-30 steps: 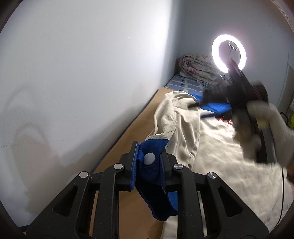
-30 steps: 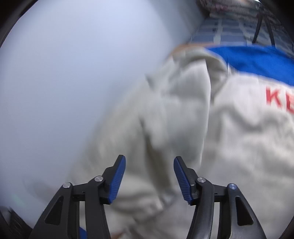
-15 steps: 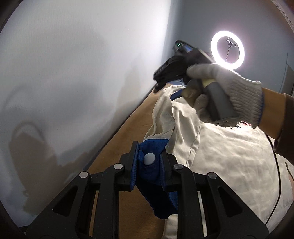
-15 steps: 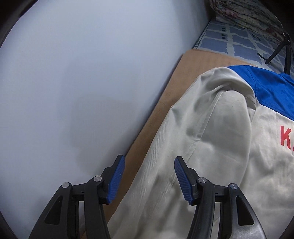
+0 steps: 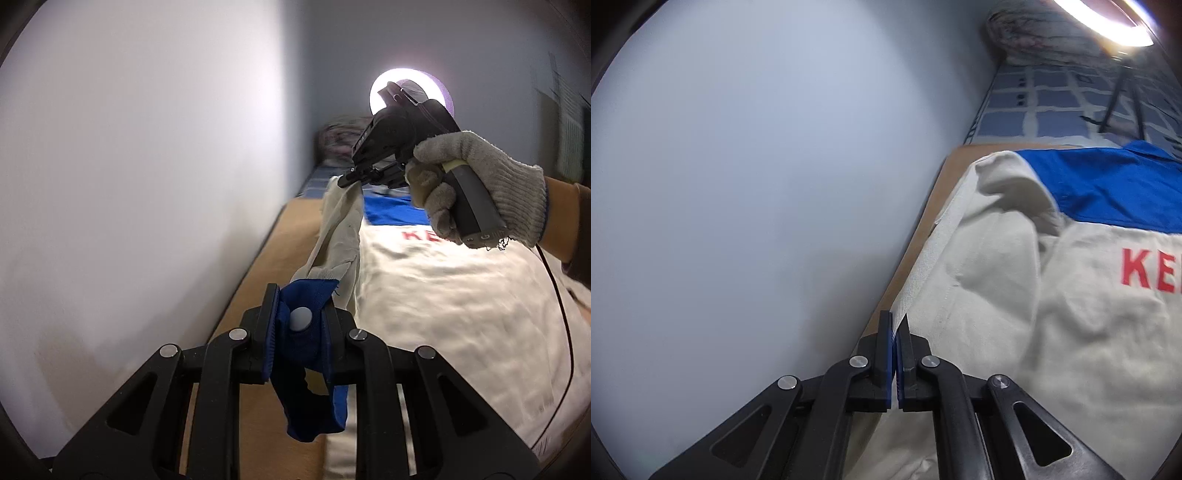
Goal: Fold large clothes
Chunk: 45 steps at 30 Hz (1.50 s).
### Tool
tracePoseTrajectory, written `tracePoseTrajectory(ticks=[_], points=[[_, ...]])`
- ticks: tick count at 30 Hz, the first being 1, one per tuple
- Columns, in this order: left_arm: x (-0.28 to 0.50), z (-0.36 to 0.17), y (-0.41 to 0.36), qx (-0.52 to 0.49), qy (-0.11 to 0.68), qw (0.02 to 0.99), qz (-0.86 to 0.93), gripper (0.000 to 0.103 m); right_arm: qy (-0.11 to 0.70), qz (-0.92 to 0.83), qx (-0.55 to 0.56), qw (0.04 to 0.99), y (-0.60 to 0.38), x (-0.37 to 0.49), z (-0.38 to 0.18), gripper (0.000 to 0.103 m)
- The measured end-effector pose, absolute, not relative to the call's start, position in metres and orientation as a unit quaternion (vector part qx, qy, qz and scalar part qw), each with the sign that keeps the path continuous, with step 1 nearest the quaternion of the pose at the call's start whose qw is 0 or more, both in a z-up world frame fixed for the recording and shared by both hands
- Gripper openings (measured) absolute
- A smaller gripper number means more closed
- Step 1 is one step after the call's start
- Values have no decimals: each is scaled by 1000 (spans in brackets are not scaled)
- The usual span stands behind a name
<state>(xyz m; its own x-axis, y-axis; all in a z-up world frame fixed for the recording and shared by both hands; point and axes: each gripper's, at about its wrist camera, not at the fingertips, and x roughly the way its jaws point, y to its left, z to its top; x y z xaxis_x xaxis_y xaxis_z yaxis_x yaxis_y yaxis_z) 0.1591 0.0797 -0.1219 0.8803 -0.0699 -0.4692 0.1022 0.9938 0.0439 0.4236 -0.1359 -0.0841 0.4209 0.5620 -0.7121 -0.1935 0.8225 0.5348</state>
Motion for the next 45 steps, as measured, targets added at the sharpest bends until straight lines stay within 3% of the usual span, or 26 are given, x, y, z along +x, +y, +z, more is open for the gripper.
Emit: tracePoseTrajectory(ticks=[9,12,17,22,24,29,35,36,37,38,39,41,45], points=[[120,-126,26,90,263,952,-132,20,474,176,272,819,-247,360,-125,0],[109,-132,18,75,287,941,-161,26,490,155,289,808,-273,348,-157,0],[81,-138,29,45,306,935,-175,50,536,119,270,791,-295,321,-203,1],[76,-154,67,-32,360,917,-167,51,587,90,229,771,-301,305,-239,16],[86,-166,86,-86,395,898,-172,55,585,96,235,770,-302,301,-236,31],[117,-212,100,-208,453,847,-183,55,590,110,219,770,-295,285,-226,46],[130,-242,88,-247,492,810,-203,55,614,147,221,744,-281,262,-239,47],[130,-244,83,-248,492,808,-210,52,615,152,218,742,-278,259,-241,44],[131,-244,77,-242,494,807,-215,33,615,156,215,743,-275,258,-241,39],[131,-243,72,-229,497,810,-212,11,617,168,211,740,-270,256,-242,26],[134,-243,66,-219,496,814,-208,7,620,177,208,736,-266,256,-244,14],[134,-236,64,-214,483,823,-209,4,620,178,191,740,-258,253,-243,5],[119,-198,85,-206,430,859,-187,4,606,203,201,743,-246,247,-227,2]])
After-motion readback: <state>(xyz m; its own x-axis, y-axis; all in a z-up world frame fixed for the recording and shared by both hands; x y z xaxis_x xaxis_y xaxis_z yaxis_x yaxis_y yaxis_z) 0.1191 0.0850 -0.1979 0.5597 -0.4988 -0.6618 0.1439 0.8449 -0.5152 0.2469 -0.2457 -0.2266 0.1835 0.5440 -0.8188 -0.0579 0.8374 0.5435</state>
